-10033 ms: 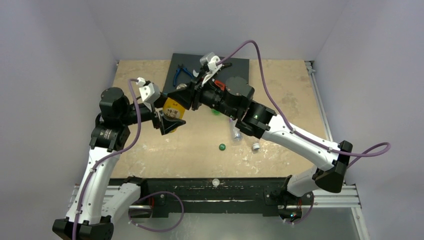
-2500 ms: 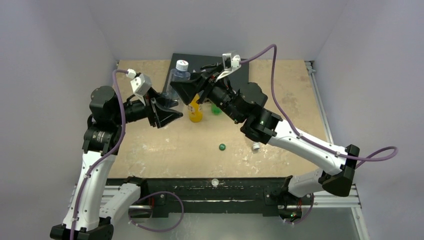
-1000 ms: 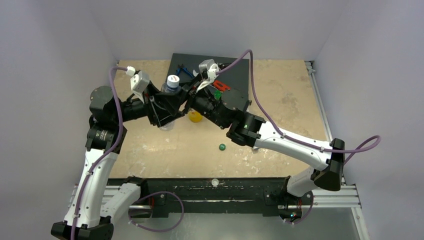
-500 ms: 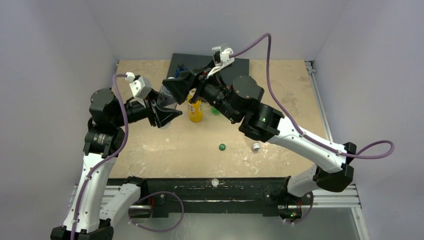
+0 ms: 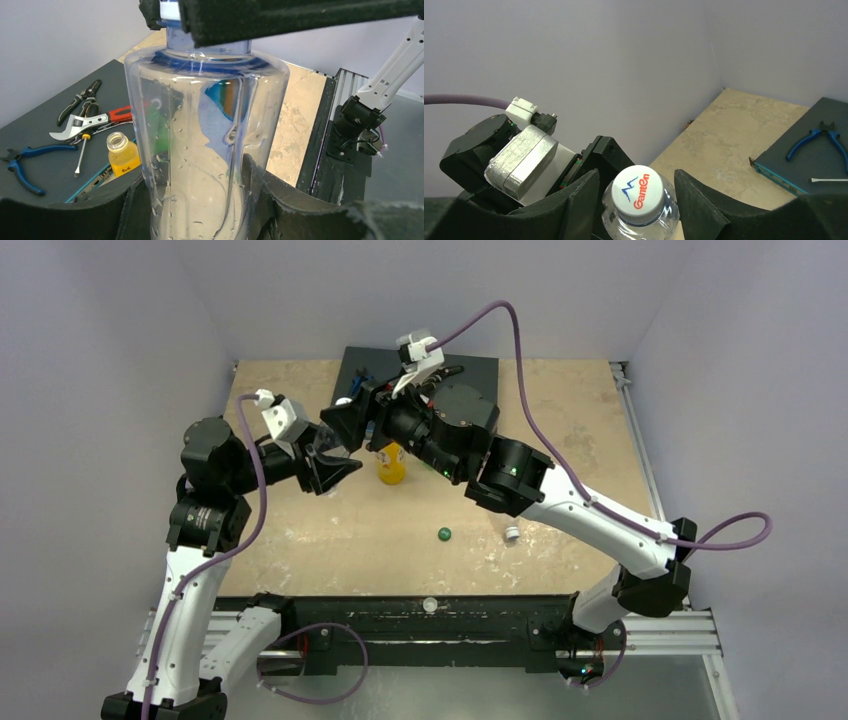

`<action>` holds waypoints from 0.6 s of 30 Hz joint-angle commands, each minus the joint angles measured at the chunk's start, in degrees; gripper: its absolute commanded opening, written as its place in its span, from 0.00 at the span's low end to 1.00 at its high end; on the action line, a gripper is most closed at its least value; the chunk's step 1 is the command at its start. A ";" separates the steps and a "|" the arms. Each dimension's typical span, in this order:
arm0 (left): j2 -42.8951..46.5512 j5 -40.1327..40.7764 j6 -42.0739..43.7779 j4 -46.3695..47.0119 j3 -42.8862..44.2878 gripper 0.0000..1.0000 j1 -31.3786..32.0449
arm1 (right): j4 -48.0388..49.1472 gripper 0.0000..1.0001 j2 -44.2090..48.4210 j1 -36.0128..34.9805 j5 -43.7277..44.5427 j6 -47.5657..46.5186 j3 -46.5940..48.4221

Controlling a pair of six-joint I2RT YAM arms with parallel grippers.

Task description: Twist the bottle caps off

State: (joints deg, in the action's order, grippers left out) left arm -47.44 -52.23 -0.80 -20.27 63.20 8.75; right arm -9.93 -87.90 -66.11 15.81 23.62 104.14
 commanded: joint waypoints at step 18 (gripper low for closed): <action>0.08 -9.17 -1.27 -0.03 3.50 0.25 0.04 | 9.68 0.08 6.35 1.95 -6.43 -2.27 -6.59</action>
State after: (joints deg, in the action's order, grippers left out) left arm -47.03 -53.87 0.10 -21.69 63.26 8.75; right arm -6.22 -85.95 -65.69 14.87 23.64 100.27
